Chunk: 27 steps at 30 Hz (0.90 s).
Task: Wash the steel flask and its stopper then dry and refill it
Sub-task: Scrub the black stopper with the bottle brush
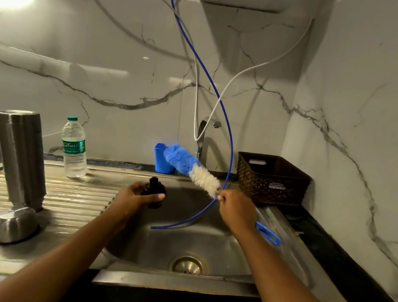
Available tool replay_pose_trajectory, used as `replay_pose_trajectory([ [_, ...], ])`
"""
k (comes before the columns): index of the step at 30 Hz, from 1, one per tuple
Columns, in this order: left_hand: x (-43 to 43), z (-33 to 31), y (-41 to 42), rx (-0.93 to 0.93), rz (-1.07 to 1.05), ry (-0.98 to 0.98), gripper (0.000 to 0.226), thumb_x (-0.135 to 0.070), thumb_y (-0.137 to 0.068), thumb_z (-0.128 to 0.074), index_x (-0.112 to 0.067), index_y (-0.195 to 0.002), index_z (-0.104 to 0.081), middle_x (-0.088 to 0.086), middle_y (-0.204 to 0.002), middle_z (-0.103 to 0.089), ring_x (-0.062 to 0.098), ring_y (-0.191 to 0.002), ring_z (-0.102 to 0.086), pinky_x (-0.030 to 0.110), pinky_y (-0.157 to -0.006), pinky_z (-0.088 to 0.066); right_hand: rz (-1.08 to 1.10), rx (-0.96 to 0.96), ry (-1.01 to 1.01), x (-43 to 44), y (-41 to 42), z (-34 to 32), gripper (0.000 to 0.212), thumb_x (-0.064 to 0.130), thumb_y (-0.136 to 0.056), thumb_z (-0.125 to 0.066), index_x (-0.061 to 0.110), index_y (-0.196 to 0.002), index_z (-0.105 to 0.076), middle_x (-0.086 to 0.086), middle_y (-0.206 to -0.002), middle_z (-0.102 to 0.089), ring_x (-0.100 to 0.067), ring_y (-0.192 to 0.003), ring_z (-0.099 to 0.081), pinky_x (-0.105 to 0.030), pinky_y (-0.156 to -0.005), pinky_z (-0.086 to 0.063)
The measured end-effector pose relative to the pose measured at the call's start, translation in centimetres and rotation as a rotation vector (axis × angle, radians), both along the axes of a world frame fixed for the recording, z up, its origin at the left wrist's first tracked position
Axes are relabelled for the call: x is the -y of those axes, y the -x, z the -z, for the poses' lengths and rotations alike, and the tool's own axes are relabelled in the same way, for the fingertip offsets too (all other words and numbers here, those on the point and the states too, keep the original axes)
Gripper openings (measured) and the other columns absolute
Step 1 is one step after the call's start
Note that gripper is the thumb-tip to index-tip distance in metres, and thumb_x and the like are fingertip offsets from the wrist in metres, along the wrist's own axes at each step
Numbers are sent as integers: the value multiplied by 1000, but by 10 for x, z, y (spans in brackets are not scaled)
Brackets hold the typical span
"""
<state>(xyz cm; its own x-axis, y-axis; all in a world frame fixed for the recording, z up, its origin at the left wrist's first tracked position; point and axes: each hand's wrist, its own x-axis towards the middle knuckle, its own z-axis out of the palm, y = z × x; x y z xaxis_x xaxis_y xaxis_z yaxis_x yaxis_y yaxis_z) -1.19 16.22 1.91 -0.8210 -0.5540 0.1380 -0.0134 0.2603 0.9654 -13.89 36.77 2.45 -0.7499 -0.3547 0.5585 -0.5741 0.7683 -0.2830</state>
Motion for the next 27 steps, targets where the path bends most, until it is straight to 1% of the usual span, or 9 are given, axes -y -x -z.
replay_pose_trajectory([
  [2,3,-10,-4,-56,-110,505,56,-27,-67,-84,-21,-116,-58,-3,-104,-62,15,-97,-58,26,-86,-44,28,13,9,-5,2,-1,26,26,-98,-43,21,-111,-66,-4,-103,-68,-22,-91,-62,-27,-69,-42],
  [4,13,-18,-3,-120,-172,1355,60,-28,-62,-87,-22,-116,-60,1,-108,-67,25,-104,-61,42,-97,-39,44,20,18,-10,4,-1,26,25,-97,-45,21,-111,-66,-5,-104,-68,-24,-93,-63,-26,-67,-39],
  [5,20,-21,0,-145,-155,1674,64,-26,-57,-89,-21,-114,-61,2,-108,-69,29,-102,-63,49,-99,-37,45,31,26,-12,4,-1,25,24,-97,-45,20,-110,-66,-5,-104,-69,-24,-92,-63,-26,-66,-38],
  [7,29,-31,1,-156,-79,1986,69,-20,-54,-89,-20,-114,-55,3,-107,-70,30,-98,-65,50,-100,-32,40,56,31,-16,6,-1,23,22,-97,-46,19,-107,-67,-5,-100,-69,-23,-88,-63,-26,-64,-40],
  [14,30,-56,6,-221,-29,2222,73,-15,-54,-89,-19,-116,-50,4,-109,-69,30,-105,-52,45,-96,-29,59,91,56,-17,7,-2,23,21,-97,-47,19,-110,-66,-5,-100,-67,-21,-87,-62,-26,-65,-41],
  [17,28,-63,7,-234,-178,2072,65,-21,-60,-88,-24,-113,-50,-1,-108,-70,31,-101,-61,43,-95,-29,45,81,60,-17,7,-3,22,21,-97,-48,18,-108,-67,-5,-99,-68,-21,-87,-63,-26,-66,-42],
  [20,33,-51,12,-402,16,2250,48,-18,-68,-76,-22,-109,-52,-1,-102,-70,28,-99,-60,43,-94,-32,32,76,54,-16,6,-3,22,20,-97,-47,18,-104,-67,-5,-96,-69,-21,-85,-63,-28,-66,-44],
  [23,32,-48,10,-328,-121,2095,54,-29,-66,-83,-25,-110,-51,-3,-102,-70,28,-98,-63,43,-94,-30,33,77,44,-17,6,-4,22,21,-97,-46,19,-103,-67,-5,-96,-69,-21,-84,-62,-28,-65,-44],
  [27,43,-35,12,-284,-33,2160,49,-28,-61,-83,-20,-105,-62,1,-101,-70,29,-97,-64,45,-95,-30,23,83,33,-16,4,-3,23,22,-97,-45,19,-104,-67,-5,-96,-68,-22,-85,-61,-28,-67,-46],
])
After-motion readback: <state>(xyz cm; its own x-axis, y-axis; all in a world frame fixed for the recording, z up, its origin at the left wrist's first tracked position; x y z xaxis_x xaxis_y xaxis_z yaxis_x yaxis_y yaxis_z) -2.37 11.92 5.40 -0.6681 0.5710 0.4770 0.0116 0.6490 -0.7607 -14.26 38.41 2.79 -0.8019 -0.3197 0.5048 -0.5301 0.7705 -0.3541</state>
